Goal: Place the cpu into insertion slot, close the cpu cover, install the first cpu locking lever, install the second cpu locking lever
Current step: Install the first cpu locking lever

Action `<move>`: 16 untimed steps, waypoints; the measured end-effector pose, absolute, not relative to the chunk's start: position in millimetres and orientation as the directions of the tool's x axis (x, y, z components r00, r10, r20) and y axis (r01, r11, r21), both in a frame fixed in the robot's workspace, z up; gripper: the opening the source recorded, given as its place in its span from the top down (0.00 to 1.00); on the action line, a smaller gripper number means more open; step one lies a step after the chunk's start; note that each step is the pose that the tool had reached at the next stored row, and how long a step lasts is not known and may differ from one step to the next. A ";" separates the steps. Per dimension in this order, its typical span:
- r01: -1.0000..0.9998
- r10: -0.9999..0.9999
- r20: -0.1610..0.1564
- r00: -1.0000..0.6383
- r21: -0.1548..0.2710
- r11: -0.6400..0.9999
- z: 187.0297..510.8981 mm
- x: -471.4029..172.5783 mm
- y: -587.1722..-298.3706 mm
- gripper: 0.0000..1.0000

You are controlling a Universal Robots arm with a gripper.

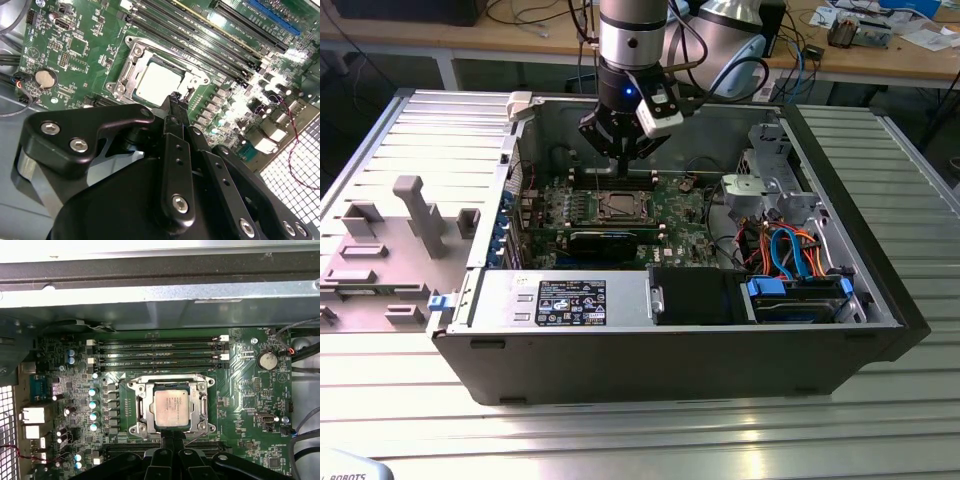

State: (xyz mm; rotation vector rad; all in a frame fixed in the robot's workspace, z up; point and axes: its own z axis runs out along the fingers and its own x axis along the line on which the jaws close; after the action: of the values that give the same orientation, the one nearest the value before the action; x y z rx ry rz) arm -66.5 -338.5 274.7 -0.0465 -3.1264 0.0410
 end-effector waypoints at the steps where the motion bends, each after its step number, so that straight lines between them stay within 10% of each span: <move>1: 0.028 0.028 0.014 -1.000 -0.026 0.999 274.7 -66.4 -338.5 0.89; 16: -0.008 -0.009 0.015 -1.000 0.045 0.999 274.5 -66.5 -339.3 0.89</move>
State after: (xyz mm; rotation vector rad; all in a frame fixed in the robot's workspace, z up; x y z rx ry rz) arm -66.5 -339.3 274.5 0.0136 -3.1254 -0.0701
